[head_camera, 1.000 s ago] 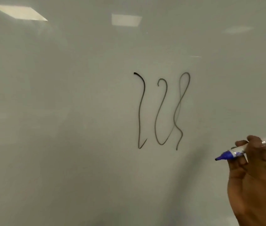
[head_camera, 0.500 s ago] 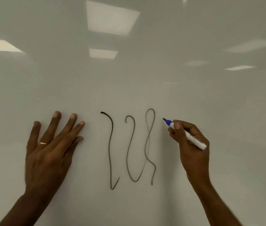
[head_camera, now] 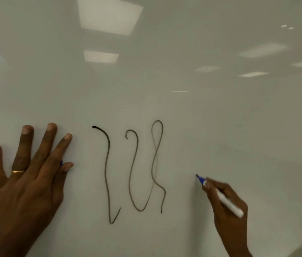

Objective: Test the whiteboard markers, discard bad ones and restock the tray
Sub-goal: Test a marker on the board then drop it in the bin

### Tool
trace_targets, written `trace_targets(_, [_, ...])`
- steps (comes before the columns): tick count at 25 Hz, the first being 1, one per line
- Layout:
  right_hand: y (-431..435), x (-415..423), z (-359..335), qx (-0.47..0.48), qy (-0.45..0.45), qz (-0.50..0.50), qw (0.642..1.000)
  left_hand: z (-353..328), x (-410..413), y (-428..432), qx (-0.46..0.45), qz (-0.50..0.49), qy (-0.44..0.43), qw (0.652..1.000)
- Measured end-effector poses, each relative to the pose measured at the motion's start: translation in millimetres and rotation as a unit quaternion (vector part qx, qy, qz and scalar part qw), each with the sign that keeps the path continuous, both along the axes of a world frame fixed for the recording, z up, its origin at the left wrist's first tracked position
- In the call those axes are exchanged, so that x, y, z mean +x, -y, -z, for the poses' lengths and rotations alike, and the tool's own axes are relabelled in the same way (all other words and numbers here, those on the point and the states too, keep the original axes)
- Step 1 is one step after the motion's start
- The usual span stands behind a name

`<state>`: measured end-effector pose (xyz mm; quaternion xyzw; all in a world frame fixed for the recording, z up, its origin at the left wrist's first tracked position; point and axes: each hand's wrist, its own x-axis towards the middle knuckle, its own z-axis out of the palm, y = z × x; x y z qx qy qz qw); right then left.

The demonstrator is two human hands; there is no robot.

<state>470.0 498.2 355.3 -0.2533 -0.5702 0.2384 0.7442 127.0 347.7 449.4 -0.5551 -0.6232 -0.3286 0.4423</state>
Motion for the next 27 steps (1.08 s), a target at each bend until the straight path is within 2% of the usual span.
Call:
trace_targets(3, [-3.4,-7.0,-61.5,0.103,0.071,-0.036,0.991,5.0,-8.8,-5.7,-0.031,0.004,0.035,0.999])
trace_targets(4, [-9.2,-9.2,-80.2,0.117,0.069,-0.039,0.990,5.3,-11.6,-6.4,-0.043,0.005,0.032,0.999])
trace_targets(7, [-33.2,-2.2,-106.5,0.082,-0.056,-0.047,0.994,6.2,-12.1,-5.8,-0.053,-0.008,0.007,0.999])
trace_targets(9, [-35.2,-2.5,-74.4,0.056,-0.106,-0.048,0.992,5.2,-4.8,-1.7,-0.028,-0.008,-0.001,1.000])
trace_targets(12, [-11.9,-8.9,10.6,-0.029,-0.098,-0.058,0.993,6.4,0.0,-2.2,0.001,-0.005,-0.033,0.999])
trace_targets(15, [-20.7,8.1,27.9,-0.046,-0.115,-0.035,0.992,10.7,-9.5,-9.6,0.006,0.008,-0.014,1.000])
trace_targets(17, [-32.4,19.2,-3.4,-0.017,-0.103,-0.016,0.994,14.5,-15.6,-11.9,-0.018,-0.008,-0.021,1.000])
trace_targets(19, [-34.1,17.5,-46.0,0.038,-0.036,-0.018,0.998,20.8,-22.6,-13.6,-0.026,-0.012,-0.051,0.998])
trace_targets(21, [-35.2,10.8,-82.1,0.098,0.044,-0.019,0.994,19.1,-24.4,-14.4,0.006,0.014,0.018,1.000])
trace_targets(22, [-40.0,10.1,-96.0,0.111,0.044,-0.020,0.993,16.4,-22.9,-13.1,0.033,0.008,0.062,0.998])
trace_targets(24, [-51.4,14.8,-109.2,0.094,-0.047,-0.026,0.994,19.6,-28.7,-12.4,0.038,-0.039,0.044,0.998])
trace_targets(25, [-54.7,16.6,-103.3,0.074,-0.100,-0.029,0.992,23.4,-30.6,-11.3,0.010,-0.031,0.043,0.999])
trace_targets(27, [-50.7,13.7,-62.9,0.032,-0.145,-0.023,0.989,20.4,-17.4,-5.2,-0.002,-0.040,0.051,0.998])
